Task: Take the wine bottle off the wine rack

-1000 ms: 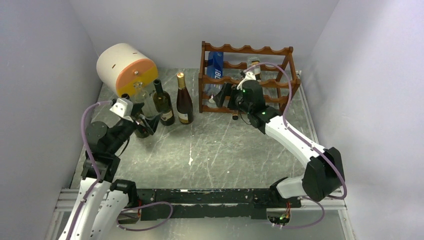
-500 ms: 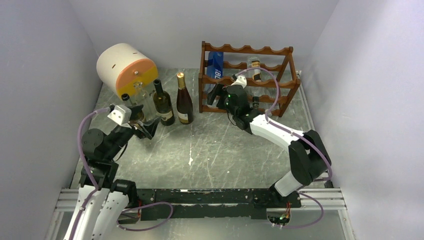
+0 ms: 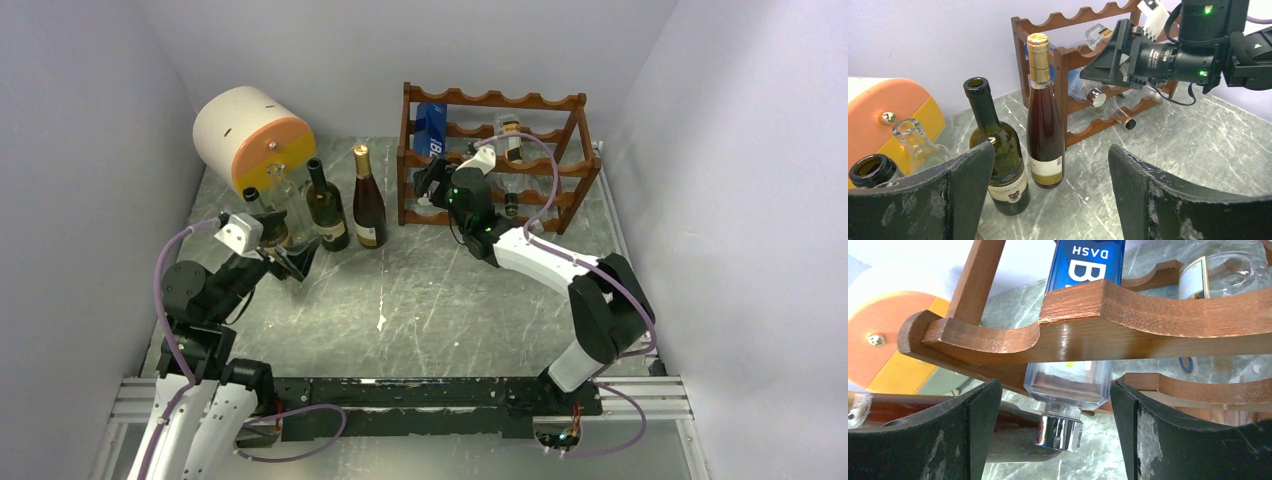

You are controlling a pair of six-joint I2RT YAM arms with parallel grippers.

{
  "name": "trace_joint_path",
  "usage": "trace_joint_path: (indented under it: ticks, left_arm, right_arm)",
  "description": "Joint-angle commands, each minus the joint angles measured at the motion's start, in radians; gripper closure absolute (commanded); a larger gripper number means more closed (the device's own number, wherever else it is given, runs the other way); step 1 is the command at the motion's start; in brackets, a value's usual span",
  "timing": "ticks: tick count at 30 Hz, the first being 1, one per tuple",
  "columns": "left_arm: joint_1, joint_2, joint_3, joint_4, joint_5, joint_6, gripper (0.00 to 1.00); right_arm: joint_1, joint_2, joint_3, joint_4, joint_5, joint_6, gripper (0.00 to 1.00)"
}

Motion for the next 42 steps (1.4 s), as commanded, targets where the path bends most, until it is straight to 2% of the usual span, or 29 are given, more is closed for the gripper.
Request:
trace_joint_path:
  ticks: [1, 17, 20, 27, 30, 42]
  left_arm:
    - [-0.009, -0.015, 0.017, 0.001, 0.022, 0.012, 0.13]
    - [-0.01, 0.003, 0.018, -0.015, -0.013, 0.015, 0.13]
    - [-0.01, 0.007, 0.018, -0.016, -0.014, 0.015, 0.13]
    - [-0.01, 0.015, 0.017, -0.01, -0.008, 0.015, 0.13]
    - [-0.01, 0.018, 0.015, -0.01, -0.008, 0.015, 0.13]
    - [-0.01, 0.027, 0.015, -0.007, -0.003, 0.014, 0.14]
  right_arm:
    - [0.015, 0.045, 0.036, 0.07, 0.071, -0.015, 0.17]
    - [0.035, 0.183, 0.086, 0.142, 0.193, -0.009, 0.2]
    - [0.036, 0.177, 0.074, 0.159, 0.201, -0.016, 0.27]
    - [0.042, 0.15, 0.04, 0.176, 0.196, 0.006, 0.56]
    - [0.057, 0.13, 0.025, 0.174, 0.206, 0.025, 0.63]
    - [0.134, 0.025, -0.083, 0.165, 0.268, 0.074, 0.73]
